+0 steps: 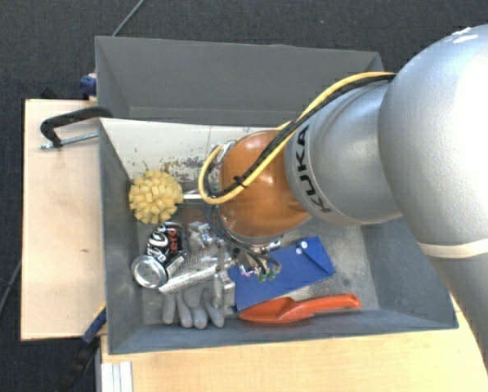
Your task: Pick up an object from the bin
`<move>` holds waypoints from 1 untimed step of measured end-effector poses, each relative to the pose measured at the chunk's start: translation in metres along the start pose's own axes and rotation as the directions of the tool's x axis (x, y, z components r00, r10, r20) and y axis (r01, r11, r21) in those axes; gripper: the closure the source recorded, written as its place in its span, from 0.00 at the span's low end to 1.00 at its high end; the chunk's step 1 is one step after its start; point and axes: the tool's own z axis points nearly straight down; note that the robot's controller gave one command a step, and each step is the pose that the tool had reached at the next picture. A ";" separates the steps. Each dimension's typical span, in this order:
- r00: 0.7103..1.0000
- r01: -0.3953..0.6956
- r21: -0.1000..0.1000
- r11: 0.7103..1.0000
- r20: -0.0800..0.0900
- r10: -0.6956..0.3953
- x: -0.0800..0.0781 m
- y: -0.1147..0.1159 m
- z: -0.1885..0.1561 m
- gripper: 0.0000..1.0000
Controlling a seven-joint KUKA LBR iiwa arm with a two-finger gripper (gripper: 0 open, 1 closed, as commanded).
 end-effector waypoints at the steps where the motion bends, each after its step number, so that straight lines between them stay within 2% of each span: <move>1: 0.994 0.106 0.001 0.994 0.007 -0.106 -0.010 0.013 0.002 1.00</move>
Offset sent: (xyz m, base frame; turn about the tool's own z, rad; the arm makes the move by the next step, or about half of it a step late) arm 0.0000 0.0000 0.0000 0.0000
